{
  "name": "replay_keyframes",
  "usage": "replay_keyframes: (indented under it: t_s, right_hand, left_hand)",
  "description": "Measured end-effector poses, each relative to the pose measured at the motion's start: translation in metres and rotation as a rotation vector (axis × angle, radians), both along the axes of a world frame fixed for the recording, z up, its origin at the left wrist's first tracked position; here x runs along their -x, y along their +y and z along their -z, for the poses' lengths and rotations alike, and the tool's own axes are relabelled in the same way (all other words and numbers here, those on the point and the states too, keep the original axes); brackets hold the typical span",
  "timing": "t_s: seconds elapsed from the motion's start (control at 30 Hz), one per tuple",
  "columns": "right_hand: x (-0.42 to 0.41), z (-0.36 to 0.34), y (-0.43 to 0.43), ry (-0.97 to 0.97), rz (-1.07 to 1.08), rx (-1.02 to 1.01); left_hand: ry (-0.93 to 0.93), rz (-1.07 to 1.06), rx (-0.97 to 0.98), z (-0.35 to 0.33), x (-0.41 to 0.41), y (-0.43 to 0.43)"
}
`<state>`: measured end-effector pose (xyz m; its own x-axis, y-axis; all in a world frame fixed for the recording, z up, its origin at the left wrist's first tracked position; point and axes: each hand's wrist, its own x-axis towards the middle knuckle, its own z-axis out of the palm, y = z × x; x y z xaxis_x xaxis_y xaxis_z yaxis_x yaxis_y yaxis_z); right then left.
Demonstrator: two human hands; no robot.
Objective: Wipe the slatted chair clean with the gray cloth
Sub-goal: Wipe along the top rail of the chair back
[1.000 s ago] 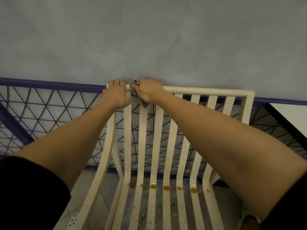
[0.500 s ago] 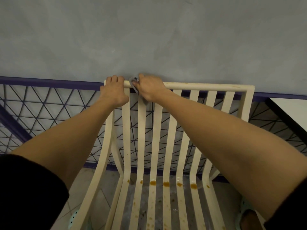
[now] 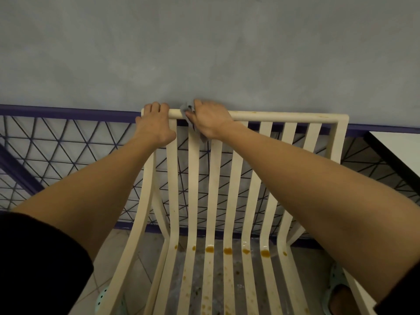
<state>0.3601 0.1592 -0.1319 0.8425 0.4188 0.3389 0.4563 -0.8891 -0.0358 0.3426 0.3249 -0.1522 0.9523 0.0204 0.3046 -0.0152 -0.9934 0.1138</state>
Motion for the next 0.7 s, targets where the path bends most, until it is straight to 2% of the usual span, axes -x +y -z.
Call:
replay_keyframes:
  t_s: [0.07, 0.2, 0.47, 0.7]
  right_hand:
    - [0.002, -0.010, 0.000, 0.042, -0.025, 0.057]
    - [0.007, -0.013, 0.000, -0.020, -0.037, 0.143]
    - [-0.002, 0.012, -0.012, -0.081, 0.010, 0.041]
    - [-0.003, -0.009, -0.010, 0.051, 0.034, 0.019]
  left_hand:
    - [-0.007, 0.001, -0.001, 0.001, -0.001, 0.000]
    - [-0.021, 0.005, 0.001, 0.004, 0.001, 0.000]
    - [-0.012, 0.007, -0.004, 0.002, 0.001, 0.000]
    - [0.002, 0.014, -0.003, -0.001, 0.002, 0.000]
